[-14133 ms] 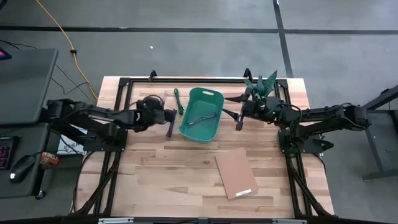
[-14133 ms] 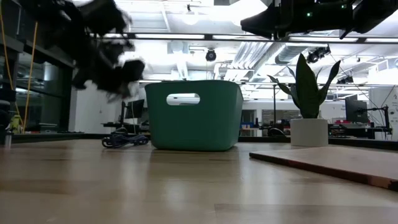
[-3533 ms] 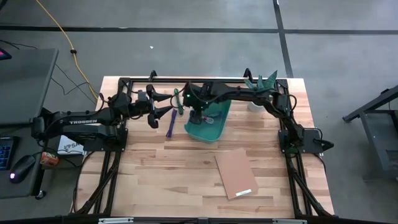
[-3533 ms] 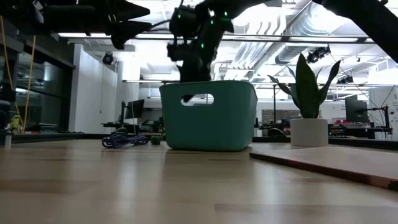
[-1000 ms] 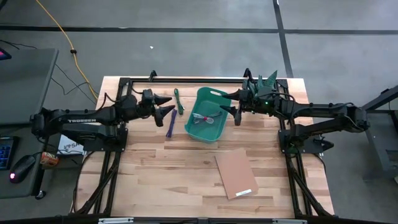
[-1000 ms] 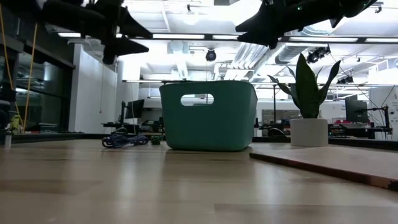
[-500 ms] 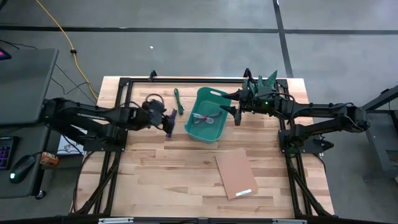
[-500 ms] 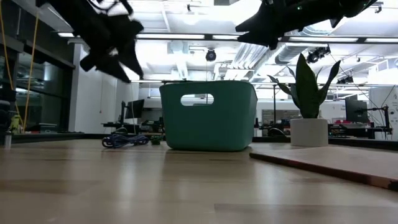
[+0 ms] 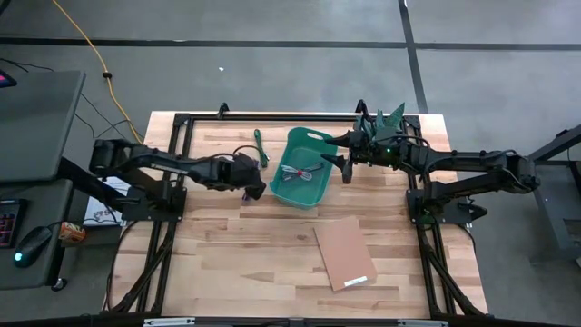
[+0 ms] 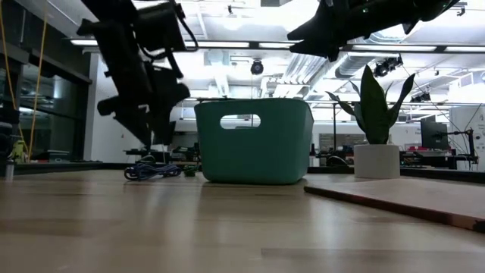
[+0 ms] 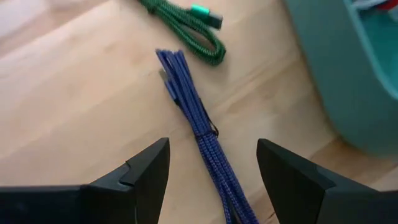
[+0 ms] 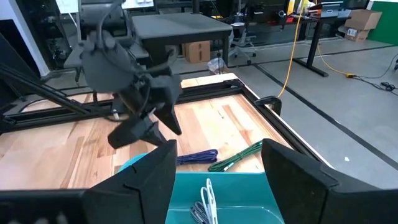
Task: Pick and place USB-C Cables
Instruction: Put the purple charger cable into the green bin
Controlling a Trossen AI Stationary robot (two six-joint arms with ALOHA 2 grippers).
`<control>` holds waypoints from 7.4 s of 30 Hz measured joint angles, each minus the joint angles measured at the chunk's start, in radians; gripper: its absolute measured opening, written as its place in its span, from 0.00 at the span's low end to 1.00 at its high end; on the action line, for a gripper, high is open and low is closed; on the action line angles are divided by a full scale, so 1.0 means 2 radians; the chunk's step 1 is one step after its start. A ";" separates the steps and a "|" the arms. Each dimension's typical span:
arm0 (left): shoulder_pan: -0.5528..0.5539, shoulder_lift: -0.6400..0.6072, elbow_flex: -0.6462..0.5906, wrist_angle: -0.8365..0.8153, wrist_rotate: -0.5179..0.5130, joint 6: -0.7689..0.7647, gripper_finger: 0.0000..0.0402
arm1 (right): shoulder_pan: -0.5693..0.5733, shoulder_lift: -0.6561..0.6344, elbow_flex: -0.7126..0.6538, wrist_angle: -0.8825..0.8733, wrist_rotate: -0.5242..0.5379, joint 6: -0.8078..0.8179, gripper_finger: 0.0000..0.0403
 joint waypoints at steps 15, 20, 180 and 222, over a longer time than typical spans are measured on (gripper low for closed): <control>0.019 0.082 0.000 0.033 0.043 0.012 0.55 | 0.000 0.000 0.000 -0.003 0.000 0.000 0.56; 0.018 0.097 0.000 0.032 0.052 0.013 0.55 | 0.000 0.000 0.000 -0.003 0.000 0.000 0.56; 0.042 -0.154 -0.152 0.579 0.199 0.336 0.48 | 0.039 0.069 0.001 0.114 -0.019 0.017 0.02; 0.027 -0.371 -0.246 0.554 0.240 0.365 0.51 | 0.049 0.261 0.343 -0.358 0.053 -0.116 0.01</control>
